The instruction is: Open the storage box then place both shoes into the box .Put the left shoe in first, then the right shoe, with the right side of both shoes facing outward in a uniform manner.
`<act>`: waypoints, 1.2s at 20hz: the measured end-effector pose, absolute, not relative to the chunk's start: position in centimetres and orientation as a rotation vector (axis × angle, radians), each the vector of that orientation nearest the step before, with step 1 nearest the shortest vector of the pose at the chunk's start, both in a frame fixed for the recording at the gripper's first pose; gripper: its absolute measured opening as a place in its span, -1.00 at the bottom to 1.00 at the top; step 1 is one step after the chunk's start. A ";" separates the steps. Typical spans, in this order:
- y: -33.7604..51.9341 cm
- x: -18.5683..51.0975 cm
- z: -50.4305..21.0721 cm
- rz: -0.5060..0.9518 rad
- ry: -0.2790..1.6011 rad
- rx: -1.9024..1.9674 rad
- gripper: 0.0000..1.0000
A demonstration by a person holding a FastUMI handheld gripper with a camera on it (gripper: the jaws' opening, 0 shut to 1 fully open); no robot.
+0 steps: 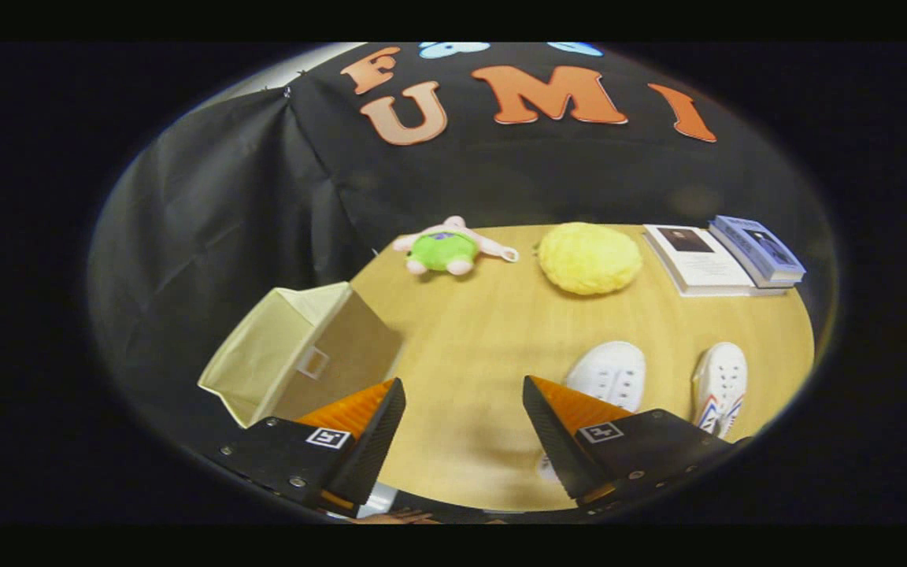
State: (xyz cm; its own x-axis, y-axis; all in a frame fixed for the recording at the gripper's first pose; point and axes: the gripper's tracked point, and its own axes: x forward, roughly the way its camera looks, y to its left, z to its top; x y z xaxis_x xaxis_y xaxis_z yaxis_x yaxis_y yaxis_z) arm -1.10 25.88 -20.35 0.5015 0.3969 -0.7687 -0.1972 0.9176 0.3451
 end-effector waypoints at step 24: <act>17.8 -4.8 -33.5 0.226 1.240 0.622 -0.56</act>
State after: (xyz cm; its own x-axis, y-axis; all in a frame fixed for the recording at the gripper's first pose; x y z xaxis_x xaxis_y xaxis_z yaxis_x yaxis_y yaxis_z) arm -4.80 17.82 -33.51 0.3278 0.4848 -0.8109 0.1676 0.8149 0.5549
